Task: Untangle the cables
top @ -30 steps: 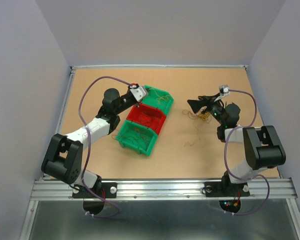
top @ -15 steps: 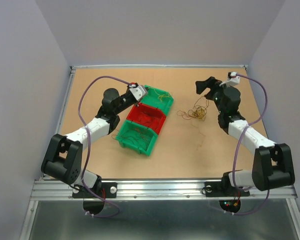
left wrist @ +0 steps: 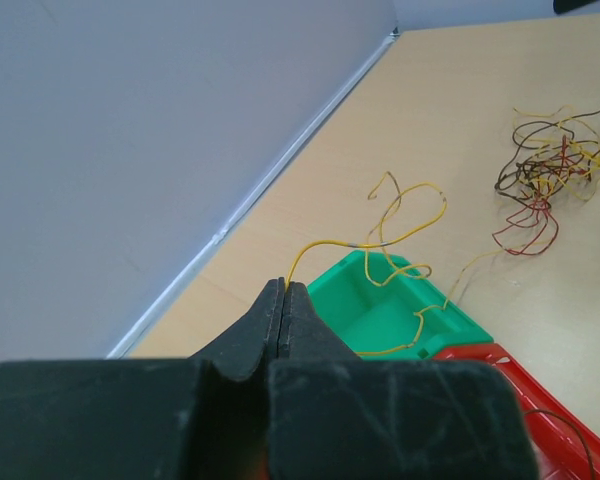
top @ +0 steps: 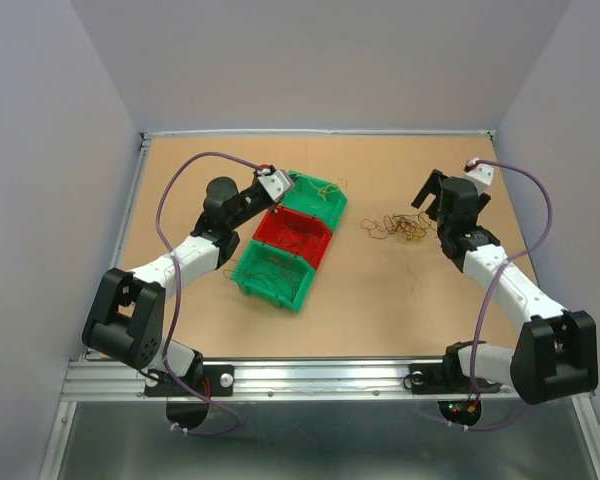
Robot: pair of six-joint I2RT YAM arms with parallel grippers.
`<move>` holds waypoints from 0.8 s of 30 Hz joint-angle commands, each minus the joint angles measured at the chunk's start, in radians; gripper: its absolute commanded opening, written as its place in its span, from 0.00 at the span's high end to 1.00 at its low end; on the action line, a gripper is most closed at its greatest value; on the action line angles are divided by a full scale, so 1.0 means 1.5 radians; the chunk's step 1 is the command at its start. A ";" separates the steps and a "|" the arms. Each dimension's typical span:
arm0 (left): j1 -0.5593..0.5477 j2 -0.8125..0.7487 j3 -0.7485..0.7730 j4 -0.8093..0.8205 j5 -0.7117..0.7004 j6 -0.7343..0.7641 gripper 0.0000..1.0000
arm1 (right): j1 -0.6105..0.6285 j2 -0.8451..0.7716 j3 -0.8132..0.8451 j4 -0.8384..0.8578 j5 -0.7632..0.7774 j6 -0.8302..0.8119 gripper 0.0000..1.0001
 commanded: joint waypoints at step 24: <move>0.000 -0.025 -0.009 0.048 0.001 -0.019 1.00 | 0.190 0.251 0.116 0.401 -0.848 -0.527 0.00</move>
